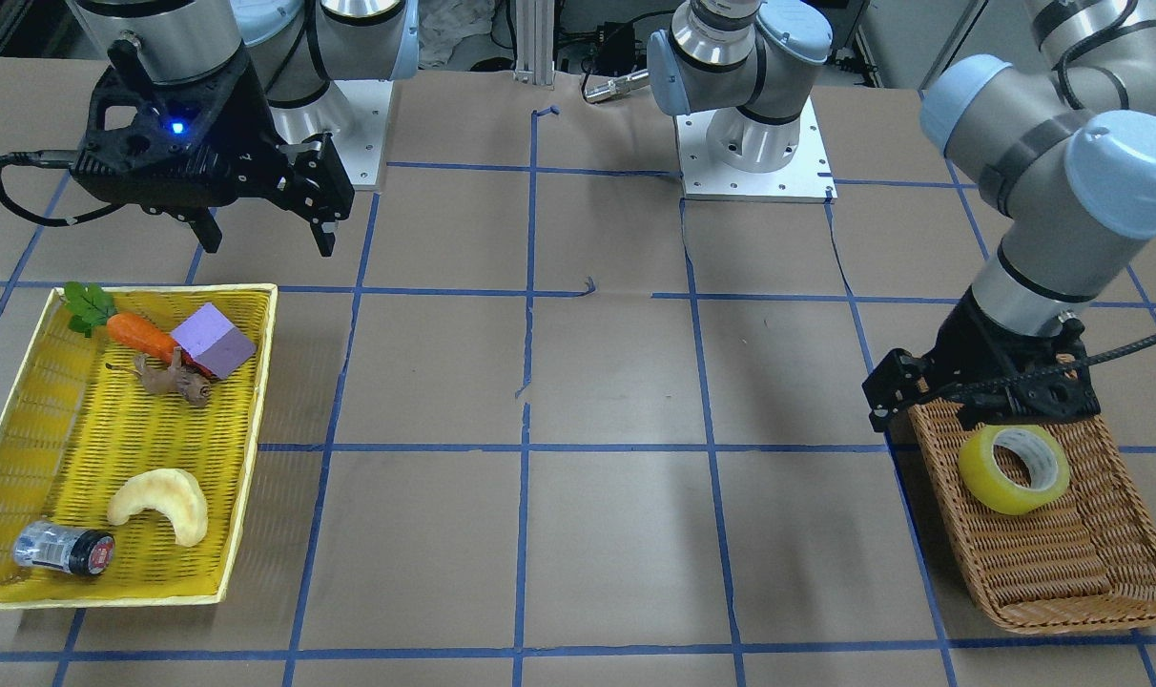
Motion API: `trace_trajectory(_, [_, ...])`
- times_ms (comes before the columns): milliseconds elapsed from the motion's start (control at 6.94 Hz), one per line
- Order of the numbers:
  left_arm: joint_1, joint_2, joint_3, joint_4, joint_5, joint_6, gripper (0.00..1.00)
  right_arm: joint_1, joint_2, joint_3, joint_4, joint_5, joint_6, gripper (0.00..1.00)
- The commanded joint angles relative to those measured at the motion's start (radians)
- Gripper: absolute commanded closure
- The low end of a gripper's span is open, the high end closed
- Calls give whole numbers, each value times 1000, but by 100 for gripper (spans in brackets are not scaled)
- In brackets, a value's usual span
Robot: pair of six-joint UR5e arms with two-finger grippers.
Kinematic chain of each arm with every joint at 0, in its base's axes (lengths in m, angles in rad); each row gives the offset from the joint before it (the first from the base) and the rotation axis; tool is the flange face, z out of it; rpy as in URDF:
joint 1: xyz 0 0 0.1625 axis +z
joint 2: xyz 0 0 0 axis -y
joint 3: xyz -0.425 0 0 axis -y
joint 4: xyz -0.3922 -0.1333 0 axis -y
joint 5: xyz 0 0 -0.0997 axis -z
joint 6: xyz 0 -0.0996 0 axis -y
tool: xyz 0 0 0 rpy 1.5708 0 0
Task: Transfer tape with both arms
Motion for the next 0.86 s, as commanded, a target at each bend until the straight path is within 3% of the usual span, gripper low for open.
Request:
trace_trajectory(0, [-83,35,73,-159,6,-84,0,-2,0,0,-1,1,-2,0])
trace_trajectory(720, [-204,64,73,-189,37,-140,0,-4,2,0,-1,-2,-3,0])
